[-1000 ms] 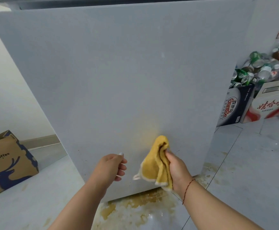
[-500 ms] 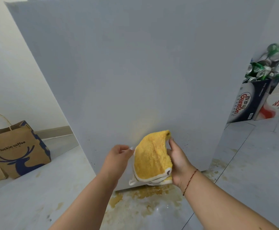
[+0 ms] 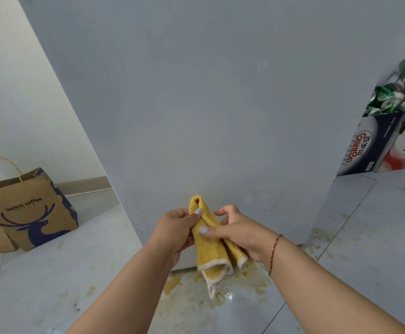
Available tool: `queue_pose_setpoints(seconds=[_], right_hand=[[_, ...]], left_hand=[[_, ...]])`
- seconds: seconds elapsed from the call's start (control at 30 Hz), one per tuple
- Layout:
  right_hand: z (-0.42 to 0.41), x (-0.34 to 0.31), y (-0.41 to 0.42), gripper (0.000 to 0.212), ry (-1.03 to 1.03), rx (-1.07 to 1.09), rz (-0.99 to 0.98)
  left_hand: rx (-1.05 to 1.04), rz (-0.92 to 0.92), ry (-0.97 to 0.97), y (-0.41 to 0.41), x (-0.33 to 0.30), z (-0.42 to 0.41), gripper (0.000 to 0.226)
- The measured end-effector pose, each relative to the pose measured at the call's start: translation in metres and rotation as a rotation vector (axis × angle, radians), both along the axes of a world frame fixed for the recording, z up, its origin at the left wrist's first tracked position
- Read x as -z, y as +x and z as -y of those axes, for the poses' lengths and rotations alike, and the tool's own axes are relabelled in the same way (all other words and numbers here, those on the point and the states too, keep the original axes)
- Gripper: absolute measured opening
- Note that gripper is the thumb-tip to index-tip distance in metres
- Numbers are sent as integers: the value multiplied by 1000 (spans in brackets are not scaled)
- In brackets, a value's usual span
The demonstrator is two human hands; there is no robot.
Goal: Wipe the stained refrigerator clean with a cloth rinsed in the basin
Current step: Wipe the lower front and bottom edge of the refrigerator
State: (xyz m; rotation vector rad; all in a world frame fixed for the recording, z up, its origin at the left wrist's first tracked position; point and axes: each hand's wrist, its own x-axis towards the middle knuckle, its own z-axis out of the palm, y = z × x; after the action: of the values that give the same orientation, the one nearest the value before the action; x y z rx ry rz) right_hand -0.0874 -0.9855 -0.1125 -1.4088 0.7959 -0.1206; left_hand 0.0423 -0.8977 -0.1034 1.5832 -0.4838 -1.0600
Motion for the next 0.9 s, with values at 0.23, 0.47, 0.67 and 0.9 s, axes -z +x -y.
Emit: queue_pose_setpoints(seconds=[0.23,0.47,0.67,0.9], right_hand=[[20,-8,-11,7,-396,-139,-77],[39,-19,-23,10,-626,-268,-235],[30,3,-11,30,-800,66,-268],[25,25,-18,72,76,101,-437]], left_hand=[[54,205,37,22,1,-3,10],[583,171,197,33,-11,-21,37],[415,-68,54,18,7,-16,32],[167,-220,-40,9,10,-15,23]])
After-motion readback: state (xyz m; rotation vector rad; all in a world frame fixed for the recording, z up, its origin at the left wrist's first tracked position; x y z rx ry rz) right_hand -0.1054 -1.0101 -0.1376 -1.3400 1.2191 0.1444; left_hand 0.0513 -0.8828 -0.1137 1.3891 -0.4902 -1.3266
